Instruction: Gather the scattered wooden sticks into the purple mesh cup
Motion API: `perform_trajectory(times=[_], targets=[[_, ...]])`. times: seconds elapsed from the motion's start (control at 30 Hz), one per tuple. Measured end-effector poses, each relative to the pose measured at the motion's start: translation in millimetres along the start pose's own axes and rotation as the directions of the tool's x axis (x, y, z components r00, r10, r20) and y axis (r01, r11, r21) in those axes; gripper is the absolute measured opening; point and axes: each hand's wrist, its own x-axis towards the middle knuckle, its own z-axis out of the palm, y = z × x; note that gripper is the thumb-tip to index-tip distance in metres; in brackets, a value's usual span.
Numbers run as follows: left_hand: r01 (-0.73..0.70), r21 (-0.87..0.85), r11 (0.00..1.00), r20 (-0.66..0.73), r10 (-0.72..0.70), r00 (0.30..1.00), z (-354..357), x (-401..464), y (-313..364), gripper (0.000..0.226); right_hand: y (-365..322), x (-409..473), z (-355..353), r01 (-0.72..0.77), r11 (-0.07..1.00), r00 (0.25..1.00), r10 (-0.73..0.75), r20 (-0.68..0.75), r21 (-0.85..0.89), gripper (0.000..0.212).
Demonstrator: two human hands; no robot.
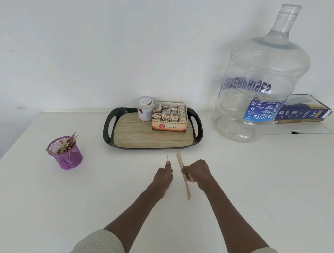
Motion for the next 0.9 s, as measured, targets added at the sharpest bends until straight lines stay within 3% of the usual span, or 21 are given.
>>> perform_trajectory(times=[0.17, 0.33, 0.47, 0.6, 0.67, 0.73, 0.8, 0.9], targets=[[0.059, -0.155, 0.986, 0.138, -0.037, 0.990, -2.6, -4.7, 12.6, 0.075, -16.1, -15.8, 7.6, 0.029, 0.993, 0.996, -0.039, 0.085, 0.116, 0.031], [0.099, -0.432, 0.896, 0.204, -0.010, 0.979, -3.4, -15.0, 21.0, 0.048, -24.2, -31.0, 32.4, 0.175, 0.985, 0.985, -0.175, -0.014, -0.005, 0.044], [0.079, -0.568, 0.819, 0.141, 0.003, 0.990, -12.0, -16.3, 22.9, 0.031, -24.8, -41.2, 49.4, 0.335, 0.940, 0.938, -0.340, -0.073, -0.069, 0.046], [-0.051, -0.514, 0.856, -0.040, 0.036, 0.999, -20.8, -11.3, 23.4, 0.028, -26.0, -49.4, 53.4, 0.412, 0.911, 0.907, -0.411, -0.090, -0.014, 0.028], [-0.147, -0.450, 0.881, -0.176, 0.074, 0.982, -23.4, -11.3, 26.2, 0.032, -26.2, -51.8, 54.5, 0.344, 0.933, 0.924, -0.315, -0.217, 0.109, 0.015], [-0.227, -0.407, 0.885, -0.267, 0.122, 0.956, -23.7, -16.8, 31.3, 0.034, -22.3, -52.8, 56.8, 0.189, 0.932, 0.959, -0.108, -0.262, 0.310, 0.016], [-0.295, -0.389, 0.873, -0.297, 0.184, 0.937, -21.4, -24.6, 36.6, 0.036, -17.4, -53.4, 57.0, -0.008, 0.856, 0.989, 0.084, -0.123, 0.517, 0.024], [-0.389, -0.366, 0.845, -0.306, 0.286, 0.908, -15.9, -41.6, 44.4, 0.044, -12.4, -60.3, 57.9, -0.228, 0.614, 0.973, 0.126, 0.191, 0.756, 0.040]])
